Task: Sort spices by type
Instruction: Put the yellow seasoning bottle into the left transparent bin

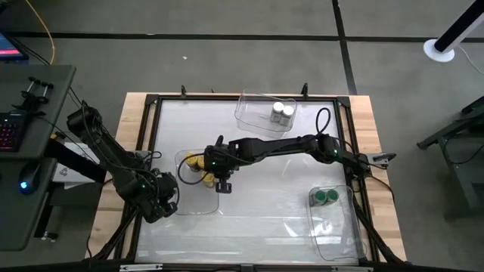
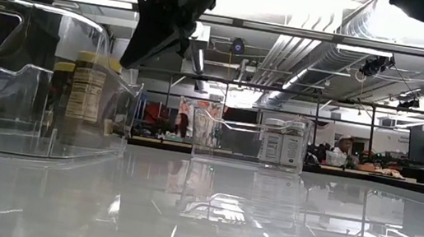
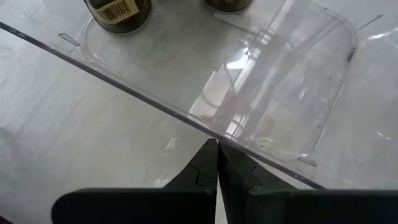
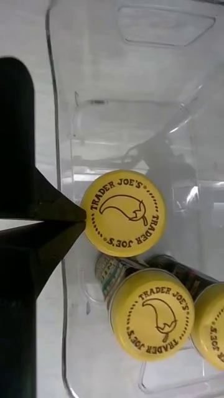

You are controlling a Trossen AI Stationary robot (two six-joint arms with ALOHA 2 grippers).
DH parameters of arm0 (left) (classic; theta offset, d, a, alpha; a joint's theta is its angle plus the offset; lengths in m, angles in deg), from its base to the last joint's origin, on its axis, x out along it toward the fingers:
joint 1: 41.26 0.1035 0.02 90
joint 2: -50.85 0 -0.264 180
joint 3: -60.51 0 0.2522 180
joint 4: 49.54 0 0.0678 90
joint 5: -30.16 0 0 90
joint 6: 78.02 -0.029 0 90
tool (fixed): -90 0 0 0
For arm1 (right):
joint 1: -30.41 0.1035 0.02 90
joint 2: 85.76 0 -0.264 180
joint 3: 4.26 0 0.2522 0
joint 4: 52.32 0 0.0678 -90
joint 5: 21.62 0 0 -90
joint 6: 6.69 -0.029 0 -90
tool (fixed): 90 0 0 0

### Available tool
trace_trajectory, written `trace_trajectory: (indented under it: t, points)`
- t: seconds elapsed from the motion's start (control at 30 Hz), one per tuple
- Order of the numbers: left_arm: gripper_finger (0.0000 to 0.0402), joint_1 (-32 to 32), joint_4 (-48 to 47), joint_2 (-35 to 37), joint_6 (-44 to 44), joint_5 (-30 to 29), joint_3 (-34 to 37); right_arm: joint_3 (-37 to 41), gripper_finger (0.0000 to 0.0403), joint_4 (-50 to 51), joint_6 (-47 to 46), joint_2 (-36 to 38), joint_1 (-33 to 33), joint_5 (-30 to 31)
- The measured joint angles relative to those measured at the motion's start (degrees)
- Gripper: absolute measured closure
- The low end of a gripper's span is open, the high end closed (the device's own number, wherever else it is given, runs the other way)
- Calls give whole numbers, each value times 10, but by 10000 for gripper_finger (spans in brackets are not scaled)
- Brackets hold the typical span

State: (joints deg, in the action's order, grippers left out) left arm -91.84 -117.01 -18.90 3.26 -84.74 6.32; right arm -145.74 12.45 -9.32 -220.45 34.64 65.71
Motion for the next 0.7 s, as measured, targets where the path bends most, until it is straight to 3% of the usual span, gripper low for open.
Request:
trace_trajectory:
  t: [0.27,0.7]
  points:
    - [401,0,0,0,0,-4,0,1,403,-37,-32,-7,0,-5]
    - [401,0,0,0,0,-14,0,1,403,-84,-40,-4,-12,36]
